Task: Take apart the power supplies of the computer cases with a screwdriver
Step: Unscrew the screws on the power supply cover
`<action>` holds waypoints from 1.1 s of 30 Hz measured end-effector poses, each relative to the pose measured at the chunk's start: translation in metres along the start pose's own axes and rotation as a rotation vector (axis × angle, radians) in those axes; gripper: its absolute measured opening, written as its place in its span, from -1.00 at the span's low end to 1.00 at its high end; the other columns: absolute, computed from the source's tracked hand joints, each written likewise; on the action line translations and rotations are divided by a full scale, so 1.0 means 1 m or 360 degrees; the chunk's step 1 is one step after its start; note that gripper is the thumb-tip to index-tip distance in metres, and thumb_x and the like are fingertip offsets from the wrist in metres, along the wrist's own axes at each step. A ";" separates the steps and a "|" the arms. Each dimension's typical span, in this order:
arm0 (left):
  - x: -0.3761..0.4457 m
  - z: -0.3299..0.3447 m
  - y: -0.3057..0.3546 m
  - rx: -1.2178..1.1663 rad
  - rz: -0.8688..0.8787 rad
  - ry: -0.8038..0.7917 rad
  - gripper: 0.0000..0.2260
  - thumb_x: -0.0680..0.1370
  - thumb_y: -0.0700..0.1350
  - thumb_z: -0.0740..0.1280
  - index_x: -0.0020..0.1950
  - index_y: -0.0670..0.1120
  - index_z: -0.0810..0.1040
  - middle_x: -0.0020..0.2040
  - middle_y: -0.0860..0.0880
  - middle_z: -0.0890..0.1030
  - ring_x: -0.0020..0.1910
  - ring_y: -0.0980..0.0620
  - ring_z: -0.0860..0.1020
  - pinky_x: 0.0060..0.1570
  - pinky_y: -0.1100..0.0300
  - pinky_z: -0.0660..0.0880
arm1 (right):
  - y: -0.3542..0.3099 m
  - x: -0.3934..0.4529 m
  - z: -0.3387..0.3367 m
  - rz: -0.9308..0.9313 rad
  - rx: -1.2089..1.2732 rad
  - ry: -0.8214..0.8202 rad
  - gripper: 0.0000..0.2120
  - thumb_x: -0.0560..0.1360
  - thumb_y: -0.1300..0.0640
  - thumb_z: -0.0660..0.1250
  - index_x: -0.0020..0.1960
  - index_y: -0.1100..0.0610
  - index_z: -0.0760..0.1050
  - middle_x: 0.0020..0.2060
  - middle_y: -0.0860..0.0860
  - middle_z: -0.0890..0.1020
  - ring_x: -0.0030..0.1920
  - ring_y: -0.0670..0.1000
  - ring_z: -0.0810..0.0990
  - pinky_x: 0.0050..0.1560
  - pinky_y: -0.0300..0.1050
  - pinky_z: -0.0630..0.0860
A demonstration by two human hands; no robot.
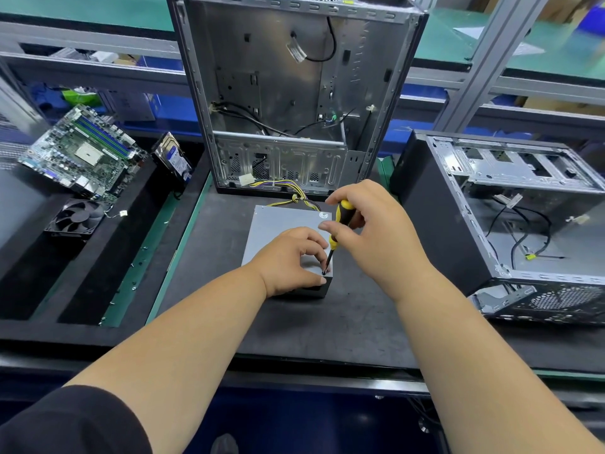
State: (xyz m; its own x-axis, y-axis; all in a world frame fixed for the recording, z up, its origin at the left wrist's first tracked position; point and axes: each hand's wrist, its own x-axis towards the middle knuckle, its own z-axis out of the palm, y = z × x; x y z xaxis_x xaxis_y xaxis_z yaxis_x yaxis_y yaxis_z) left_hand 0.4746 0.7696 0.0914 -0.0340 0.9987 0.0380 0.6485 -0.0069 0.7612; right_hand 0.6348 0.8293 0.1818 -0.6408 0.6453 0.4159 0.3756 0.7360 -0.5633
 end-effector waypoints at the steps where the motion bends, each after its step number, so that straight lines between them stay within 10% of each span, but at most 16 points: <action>1: 0.000 0.000 0.000 -0.0009 -0.0003 0.0003 -0.78 0.34 -0.17 0.58 -0.19 0.11 0.64 0.05 0.20 0.48 0.17 0.09 0.45 0.27 0.07 0.41 | 0.000 0.000 0.000 -0.0001 -0.0010 0.0005 -0.77 0.47 0.17 0.50 0.11 0.09 0.58 -0.11 -0.08 0.48 -0.14 -0.10 0.45 -0.10 -0.28 0.42; 7: 0.000 -0.001 0.003 -0.0080 -0.0021 0.0030 -0.76 0.36 -0.20 0.57 -0.21 0.12 0.62 0.09 0.09 0.54 0.18 0.04 0.49 0.28 0.04 0.41 | -0.001 -0.003 -0.002 -0.0052 -0.0057 -0.0056 -0.63 0.43 0.37 0.32 0.21 0.14 0.55 -0.07 -0.03 0.51 -0.04 -0.01 0.49 0.05 -0.03 0.49; 15: 0.001 0.001 0.001 0.0040 -0.0003 0.0033 -0.86 0.36 -0.16 0.58 -0.13 0.00 0.71 0.03 0.24 0.47 0.16 0.11 0.46 0.26 0.10 0.41 | 0.001 -0.002 0.000 -0.0057 -0.0060 0.0028 -0.74 0.50 0.12 0.48 0.17 0.08 0.58 -0.16 -0.18 0.48 -0.14 -0.16 0.44 -0.05 -0.32 0.38; 27: 0.000 -0.001 0.003 -0.0014 -0.0034 0.0043 -0.84 0.38 -0.22 0.57 -0.07 -0.07 0.74 0.10 0.05 0.55 0.14 0.12 0.50 0.27 0.19 0.40 | -0.001 -0.006 -0.005 -0.0021 0.0059 -0.0065 -0.59 0.43 0.38 0.32 0.26 0.14 0.50 -0.03 -0.03 0.53 -0.03 -0.03 0.50 0.06 -0.08 0.48; 33: 0.000 0.001 0.003 0.0006 -0.0054 0.0082 -0.86 0.37 -0.22 0.58 -0.12 -0.06 0.74 0.04 0.16 0.51 0.14 0.15 0.48 0.22 0.36 0.34 | 0.003 -0.004 -0.006 -0.0095 -0.0039 -0.0044 -0.79 0.50 0.13 0.48 0.09 0.11 0.55 -0.18 -0.09 0.54 -0.12 -0.07 0.44 -0.03 -0.19 0.42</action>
State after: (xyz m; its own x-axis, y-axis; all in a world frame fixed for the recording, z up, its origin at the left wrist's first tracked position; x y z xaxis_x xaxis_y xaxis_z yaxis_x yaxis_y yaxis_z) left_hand 0.4766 0.7700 0.0930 -0.0951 0.9944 0.0452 0.6490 0.0275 0.7603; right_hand 0.6426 0.8299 0.1829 -0.6809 0.5943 0.4281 0.3522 0.7782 -0.5200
